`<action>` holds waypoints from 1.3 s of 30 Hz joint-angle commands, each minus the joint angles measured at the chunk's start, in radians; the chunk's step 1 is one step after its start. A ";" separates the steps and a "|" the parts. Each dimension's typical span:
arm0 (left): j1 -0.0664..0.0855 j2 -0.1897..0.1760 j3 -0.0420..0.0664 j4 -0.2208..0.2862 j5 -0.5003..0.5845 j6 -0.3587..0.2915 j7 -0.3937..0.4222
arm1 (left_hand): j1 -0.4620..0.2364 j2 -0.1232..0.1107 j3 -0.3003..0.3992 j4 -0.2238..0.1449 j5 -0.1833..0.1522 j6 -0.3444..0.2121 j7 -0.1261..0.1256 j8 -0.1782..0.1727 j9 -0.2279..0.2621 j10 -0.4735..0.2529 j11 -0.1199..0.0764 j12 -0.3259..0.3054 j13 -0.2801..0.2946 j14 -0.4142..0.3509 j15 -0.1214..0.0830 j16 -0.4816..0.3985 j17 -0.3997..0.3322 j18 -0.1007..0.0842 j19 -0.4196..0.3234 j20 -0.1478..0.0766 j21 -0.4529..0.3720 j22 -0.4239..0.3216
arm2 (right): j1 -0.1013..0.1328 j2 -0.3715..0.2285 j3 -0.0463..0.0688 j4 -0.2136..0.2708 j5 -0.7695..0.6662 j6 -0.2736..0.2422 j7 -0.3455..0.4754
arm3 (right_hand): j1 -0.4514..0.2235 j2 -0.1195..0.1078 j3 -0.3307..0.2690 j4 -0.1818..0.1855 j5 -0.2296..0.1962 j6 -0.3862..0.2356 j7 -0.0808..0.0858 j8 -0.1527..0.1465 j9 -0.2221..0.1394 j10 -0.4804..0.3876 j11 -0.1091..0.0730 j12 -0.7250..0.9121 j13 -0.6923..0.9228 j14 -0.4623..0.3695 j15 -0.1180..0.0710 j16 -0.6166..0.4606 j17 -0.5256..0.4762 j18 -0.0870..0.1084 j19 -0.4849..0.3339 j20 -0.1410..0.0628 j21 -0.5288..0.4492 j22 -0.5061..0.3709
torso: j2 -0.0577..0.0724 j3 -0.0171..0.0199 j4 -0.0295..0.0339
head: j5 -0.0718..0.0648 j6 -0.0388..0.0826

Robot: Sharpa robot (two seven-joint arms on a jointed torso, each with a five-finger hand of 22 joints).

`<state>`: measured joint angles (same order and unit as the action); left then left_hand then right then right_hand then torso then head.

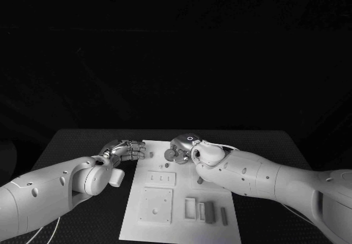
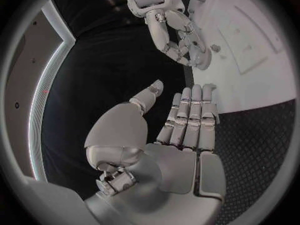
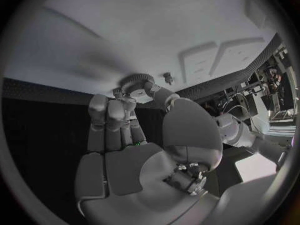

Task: Assemble the parts on the task board

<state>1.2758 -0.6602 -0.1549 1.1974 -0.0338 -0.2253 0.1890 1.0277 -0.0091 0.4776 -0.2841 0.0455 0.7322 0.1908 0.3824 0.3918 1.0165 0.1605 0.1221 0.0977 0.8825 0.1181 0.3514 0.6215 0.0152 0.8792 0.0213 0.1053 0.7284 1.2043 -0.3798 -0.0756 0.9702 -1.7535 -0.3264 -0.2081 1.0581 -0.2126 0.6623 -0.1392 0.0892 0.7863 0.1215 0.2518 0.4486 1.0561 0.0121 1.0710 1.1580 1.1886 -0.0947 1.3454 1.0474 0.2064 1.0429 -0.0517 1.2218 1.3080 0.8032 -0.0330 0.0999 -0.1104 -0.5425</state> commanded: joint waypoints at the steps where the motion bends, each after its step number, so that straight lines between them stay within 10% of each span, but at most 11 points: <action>1: 0.001 0.000 0.001 0.002 -0.004 0.016 0.006 | 0.004 0.006 -0.003 0.002 0.004 0.001 0.003 -0.006 -0.001 0.001 0.002 -0.005 -0.001 0.006 0.003 -0.007 0.001 0.001 0.010 0.000 -0.006 -0.001 | -0.010 -0.014 -0.007 -0.012 0.063 0.088 -0.010 | -0.007 0.004 -0.009 0.000 0.004 0.013 -0.003 0.003 0.006 -0.002 -0.004 -0.001 -0.001 -0.009 -0.001 -0.001 0.002 0.055 -0.003 0.004 -0.006 0.012 | 0.000 0.0003 0.0000 | 0.000 -0.002; 18: 0.001 -0.001 0.001 0.002 -0.004 0.014 0.006 | 0.003 0.007 -0.003 0.002 0.004 -0.001 0.004 -0.008 -0.001 0.000 0.002 -0.006 -0.002 0.006 0.003 -0.008 0.003 0.001 0.010 0.000 -0.008 -0.001 | -0.010 -0.038 -0.006 0.017 0.083 -0.024 0.023 | -0.016 0.005 -0.011 0.005 0.005 0.036 0.009 0.021 0.012 0.001 0.006 0.007 -0.001 -0.005 0.008 0.006 0.003 0.055 0.000 0.003 -0.002 0.014 | 0.000 0.0008 -0.0007 | 0.000 0.000; 26: 0.001 -0.003 0.001 0.002 -0.004 0.013 0.006 | 0.003 0.006 -0.003 0.001 0.004 -0.001 0.005 -0.008 -0.001 0.000 0.002 -0.007 -0.002 0.006 0.003 -0.009 0.003 0.001 0.010 0.000 -0.008 -0.001 | -0.009 -0.059 -0.004 0.027 0.180 -0.185 0.148 | -0.012 -0.001 -0.010 0.000 0.004 0.032 0.009 0.020 0.010 0.003 0.007 0.010 -0.002 -0.002 0.009 0.007 0.003 0.055 0.003 0.002 0.000 0.014 | 0.000 0.0006 -0.0005 | -0.002 0.003; 39: 0.001 -0.011 0.001 -0.005 -0.004 0.015 0.010 | 0.005 0.006 -0.003 0.000 0.004 0.003 0.001 -0.006 0.000 0.005 0.001 -0.006 -0.001 0.007 0.003 -0.010 0.005 0.001 0.011 0.000 -0.009 0.000 | 0.023 -0.194 0.050 0.177 0.365 -0.163 0.269 | -0.007 0.002 -0.011 -0.011 0.004 0.051 0.025 0.031 0.012 0.002 0.021 0.013 -0.003 -0.003 0.021 0.008 0.002 0.055 0.001 0.001 0.000 0.015 | -0.001 0.0016 -0.0048 | -0.005 0.009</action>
<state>1.2759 -0.6714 -0.1549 1.1927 -0.0340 -0.2249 0.1881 1.0277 -0.0091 0.4776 -0.2841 0.0455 0.7322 0.1908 0.3784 0.3920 1.0165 0.1605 0.1221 0.0970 0.8826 0.1181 0.3475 0.6256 0.0151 0.8850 0.0230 0.1014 0.7284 1.2244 -0.5624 -0.0265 1.1336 -1.4710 -0.5043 -0.0026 1.0479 -0.2133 0.6501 -0.1467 0.0891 0.8056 0.1115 0.2795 0.4599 1.0577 0.0289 1.0800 1.1560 1.1848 -0.0782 1.3494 1.0488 0.2133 1.0431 -0.0513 1.2218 1.3080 0.8034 -0.0323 0.0972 -0.1148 -0.5342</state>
